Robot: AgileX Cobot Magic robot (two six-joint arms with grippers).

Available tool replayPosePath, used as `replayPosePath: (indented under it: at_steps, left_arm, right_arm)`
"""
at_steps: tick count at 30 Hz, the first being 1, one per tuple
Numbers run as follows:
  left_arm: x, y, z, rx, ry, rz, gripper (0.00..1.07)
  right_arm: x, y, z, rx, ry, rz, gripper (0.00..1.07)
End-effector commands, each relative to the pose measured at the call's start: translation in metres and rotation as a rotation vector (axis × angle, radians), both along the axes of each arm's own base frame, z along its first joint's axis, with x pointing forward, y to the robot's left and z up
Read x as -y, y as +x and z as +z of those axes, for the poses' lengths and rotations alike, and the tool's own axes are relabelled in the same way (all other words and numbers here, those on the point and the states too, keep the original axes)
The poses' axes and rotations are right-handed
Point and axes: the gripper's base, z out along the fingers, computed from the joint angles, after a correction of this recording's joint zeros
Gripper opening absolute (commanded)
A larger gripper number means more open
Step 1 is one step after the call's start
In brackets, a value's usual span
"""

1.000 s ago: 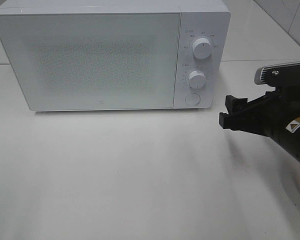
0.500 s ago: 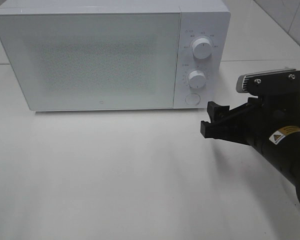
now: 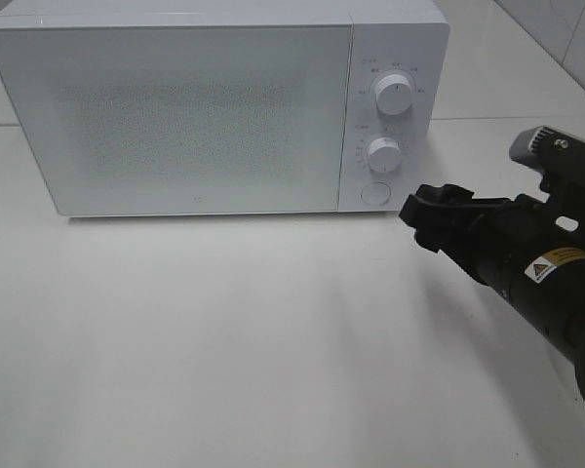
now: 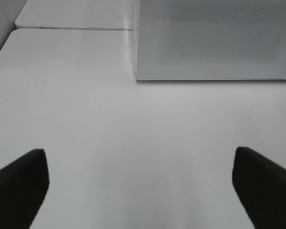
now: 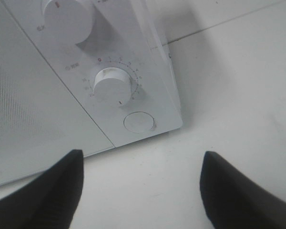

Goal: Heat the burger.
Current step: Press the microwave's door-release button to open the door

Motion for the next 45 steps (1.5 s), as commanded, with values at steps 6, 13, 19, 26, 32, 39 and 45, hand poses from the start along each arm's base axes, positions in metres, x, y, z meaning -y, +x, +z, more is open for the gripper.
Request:
replayPosePath:
  at_steps: [6, 13, 19, 26, 32, 39, 45]
  left_arm:
    - [0.0, -0.002, -0.001, 0.027, -0.007, -0.005, 1.0]
    - [0.0, -0.002, -0.001, 0.027, -0.007, -0.005, 1.0]
    - [0.0, -0.002, -0.001, 0.027, -0.007, -0.005, 1.0]
    - [0.0, -0.002, -0.001, 0.027, -0.007, -0.005, 1.0]
    - [0.0, -0.002, -0.001, 0.027, -0.007, -0.005, 1.0]
    - [0.0, -0.002, -0.001, 0.027, -0.007, -0.005, 1.0]
    - [0.0, -0.002, -0.001, 0.027, -0.007, -0.005, 1.0]
  right_arm:
    - [-0.001, 0.0, 0.001, -0.055, 0.379, -0.135, 0.45]
    - [-0.001, 0.0, 0.001, -0.125, 0.808, -0.29, 0.12]
    - [-0.001, 0.0, 0.001, -0.145, 0.917, -0.331, 0.0]
    - [-0.001, -0.001, -0.002, -0.172, 0.911, -0.353, 0.0]
    - [-0.008, 0.009, -0.012, -0.187, 0.905, -0.372, 0.0]
    - [-0.017, 0.02, -0.022, -0.206, 0.923, -0.391, 0.0]
    - [-0.026, 0.031, -0.029, -0.212, 0.934, -0.397, 0.0]
